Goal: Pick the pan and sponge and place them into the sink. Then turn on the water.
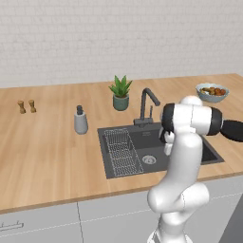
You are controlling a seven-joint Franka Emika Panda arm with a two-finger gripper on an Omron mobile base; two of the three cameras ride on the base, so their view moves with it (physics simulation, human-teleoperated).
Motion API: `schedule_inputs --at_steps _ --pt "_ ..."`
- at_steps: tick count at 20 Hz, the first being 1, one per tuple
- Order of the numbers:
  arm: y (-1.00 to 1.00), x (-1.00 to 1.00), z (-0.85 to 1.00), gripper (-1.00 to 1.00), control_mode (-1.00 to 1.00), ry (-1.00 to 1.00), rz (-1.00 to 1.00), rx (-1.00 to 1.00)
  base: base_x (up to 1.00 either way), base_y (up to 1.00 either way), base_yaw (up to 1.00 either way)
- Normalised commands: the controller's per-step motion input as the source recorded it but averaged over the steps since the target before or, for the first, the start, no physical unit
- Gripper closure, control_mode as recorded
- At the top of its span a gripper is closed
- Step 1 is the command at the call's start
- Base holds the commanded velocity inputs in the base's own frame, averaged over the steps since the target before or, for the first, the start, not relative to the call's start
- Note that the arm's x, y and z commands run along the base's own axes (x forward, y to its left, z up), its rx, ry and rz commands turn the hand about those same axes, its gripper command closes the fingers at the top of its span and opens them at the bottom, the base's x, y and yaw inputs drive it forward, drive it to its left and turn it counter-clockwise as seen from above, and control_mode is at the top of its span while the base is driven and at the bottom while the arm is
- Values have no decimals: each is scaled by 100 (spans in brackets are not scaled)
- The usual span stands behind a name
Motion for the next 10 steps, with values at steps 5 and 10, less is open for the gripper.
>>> schedule_inputs --at_steps 5,10 --pt "0 29 -35 100 -100 0 0 0 0 0 0" --pt "0 31 -42 100 -100 0 0 0 0 0 0"
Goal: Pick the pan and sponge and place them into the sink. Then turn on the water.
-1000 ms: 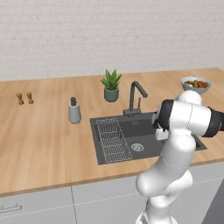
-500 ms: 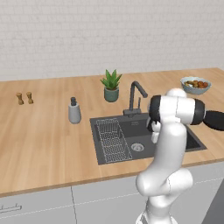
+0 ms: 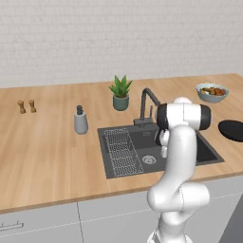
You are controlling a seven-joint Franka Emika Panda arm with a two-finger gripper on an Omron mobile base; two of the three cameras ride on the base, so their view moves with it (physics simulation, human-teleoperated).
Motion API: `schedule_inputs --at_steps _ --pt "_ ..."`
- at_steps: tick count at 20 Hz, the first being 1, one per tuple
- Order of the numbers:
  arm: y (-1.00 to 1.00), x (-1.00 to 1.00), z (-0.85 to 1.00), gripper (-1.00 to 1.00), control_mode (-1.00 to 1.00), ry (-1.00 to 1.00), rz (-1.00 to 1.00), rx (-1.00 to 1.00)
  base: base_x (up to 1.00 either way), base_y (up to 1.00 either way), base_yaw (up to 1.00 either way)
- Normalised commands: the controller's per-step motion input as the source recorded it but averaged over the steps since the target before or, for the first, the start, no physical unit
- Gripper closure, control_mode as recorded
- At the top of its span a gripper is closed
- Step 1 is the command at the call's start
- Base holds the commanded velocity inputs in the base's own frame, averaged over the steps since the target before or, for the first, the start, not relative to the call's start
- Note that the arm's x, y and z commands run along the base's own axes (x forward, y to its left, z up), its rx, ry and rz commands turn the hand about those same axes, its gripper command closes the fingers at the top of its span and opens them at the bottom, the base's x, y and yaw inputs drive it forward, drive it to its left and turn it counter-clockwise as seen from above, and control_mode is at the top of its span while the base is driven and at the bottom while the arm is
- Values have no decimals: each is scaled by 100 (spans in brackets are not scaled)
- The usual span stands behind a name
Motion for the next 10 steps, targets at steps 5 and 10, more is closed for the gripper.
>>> schedule_inputs --at_steps 5,10 --pt "0 33 -31 100 -100 0 0 0 0 0 0" --pt "0 34 -27 100 -100 0 0 0 0 0 0"
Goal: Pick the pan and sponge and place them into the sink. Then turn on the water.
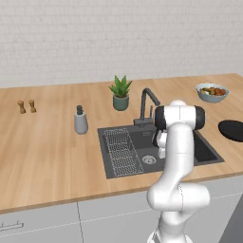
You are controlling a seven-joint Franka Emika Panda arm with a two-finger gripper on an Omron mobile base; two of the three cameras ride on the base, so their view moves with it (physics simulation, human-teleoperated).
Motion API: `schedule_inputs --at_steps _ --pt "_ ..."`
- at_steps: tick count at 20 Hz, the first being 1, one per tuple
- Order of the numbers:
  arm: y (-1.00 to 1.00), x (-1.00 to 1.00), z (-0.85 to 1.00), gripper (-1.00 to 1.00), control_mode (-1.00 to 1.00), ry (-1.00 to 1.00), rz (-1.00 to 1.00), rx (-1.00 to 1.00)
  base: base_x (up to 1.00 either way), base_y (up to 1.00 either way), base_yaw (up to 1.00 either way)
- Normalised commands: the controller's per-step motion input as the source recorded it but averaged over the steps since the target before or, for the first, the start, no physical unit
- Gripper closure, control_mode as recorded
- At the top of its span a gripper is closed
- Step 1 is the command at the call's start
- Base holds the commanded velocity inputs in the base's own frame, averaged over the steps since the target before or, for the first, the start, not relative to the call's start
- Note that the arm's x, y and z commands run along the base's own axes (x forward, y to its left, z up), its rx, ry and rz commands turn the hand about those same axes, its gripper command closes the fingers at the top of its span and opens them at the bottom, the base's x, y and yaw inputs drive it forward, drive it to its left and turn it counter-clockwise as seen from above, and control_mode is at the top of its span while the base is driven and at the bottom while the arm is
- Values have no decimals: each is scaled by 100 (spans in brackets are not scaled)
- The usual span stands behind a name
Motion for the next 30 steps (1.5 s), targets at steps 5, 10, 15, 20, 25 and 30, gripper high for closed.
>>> schedule_inputs --at_steps 5,10,15,20,25,30 --pt "0 26 -16 100 -100 0 0 0 0 0 0" --pt "0 6 -7 100 -100 -3 0 0 0 0 0" --pt "0 -1 -1 -100 -100 -7 0 1 0 0 0" --pt "0 -15 17 -100 -100 -6 0 2 0 0 0" --pt "0 -12 56 -100 -100 -5 0 1 0 0 0" --pt "0 -12 85 -100 -100 -1 0 1 0 0 0"
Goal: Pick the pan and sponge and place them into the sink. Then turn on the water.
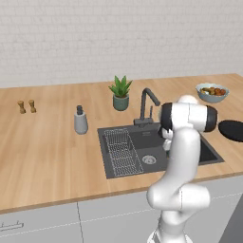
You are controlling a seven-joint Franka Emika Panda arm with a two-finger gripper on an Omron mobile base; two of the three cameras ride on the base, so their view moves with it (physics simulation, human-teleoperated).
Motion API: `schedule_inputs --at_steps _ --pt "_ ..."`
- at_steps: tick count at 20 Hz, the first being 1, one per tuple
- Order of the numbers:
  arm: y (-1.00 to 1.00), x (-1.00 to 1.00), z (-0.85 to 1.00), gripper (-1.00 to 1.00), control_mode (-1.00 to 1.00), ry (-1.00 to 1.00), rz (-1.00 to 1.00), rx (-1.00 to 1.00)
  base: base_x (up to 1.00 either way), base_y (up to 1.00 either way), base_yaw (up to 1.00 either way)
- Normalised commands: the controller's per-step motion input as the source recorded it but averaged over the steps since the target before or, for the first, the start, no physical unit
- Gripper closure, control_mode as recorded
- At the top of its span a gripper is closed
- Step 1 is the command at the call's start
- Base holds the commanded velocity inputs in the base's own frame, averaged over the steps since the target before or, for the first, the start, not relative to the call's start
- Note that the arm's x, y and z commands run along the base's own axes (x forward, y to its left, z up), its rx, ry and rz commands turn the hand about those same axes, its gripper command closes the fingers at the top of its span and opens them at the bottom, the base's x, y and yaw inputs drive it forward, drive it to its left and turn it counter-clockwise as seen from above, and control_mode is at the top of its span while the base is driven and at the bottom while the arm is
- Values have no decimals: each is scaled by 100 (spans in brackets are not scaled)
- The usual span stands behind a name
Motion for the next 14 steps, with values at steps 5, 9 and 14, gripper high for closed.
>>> schedule_inputs --at_steps 5,9,14 --pt "-3 -33 86 -100 -100 0 0 0 0 0 0" --pt "-17 -31 100 -100 -100 3 0 0 0 0 0" --pt "-12 -21 63 -100 -100 5 -1 0 0 0 0"
